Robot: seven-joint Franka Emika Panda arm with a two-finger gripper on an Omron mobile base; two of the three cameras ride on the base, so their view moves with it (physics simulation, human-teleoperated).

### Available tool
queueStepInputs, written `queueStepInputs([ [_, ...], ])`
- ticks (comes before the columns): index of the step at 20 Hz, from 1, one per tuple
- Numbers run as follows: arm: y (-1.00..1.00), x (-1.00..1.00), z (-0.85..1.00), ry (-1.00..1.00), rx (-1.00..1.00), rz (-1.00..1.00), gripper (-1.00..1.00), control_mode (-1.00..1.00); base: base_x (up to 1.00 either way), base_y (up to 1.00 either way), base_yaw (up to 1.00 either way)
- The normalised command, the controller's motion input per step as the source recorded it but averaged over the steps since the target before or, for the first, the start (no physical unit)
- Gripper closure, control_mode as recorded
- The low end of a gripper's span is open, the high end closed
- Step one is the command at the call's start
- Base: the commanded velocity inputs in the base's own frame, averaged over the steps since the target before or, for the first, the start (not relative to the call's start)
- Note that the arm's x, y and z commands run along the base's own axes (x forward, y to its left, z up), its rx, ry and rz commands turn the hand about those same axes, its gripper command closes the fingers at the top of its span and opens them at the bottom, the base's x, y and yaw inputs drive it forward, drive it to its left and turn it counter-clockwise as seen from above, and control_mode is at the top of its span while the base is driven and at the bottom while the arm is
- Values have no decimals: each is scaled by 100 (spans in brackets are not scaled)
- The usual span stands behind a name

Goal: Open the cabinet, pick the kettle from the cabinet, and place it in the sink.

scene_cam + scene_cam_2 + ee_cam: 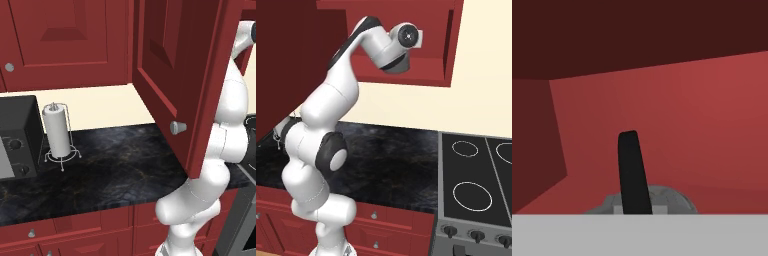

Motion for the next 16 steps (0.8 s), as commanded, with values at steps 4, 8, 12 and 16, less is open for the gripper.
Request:
queueStepInputs([
  [4, -1, -39, 1, 0, 0, 0, 100, -100, 0, 0, 0],
  [8, -1, -39, 4, 0, 0, 0, 100, -100, 0, 0, 0],
  [12, 0, -39, 5, 0, 0, 0, 100, -100, 0, 0, 0],
  [16, -4, -39, 6, 0, 0, 0, 100, -100, 0, 0, 0],
])
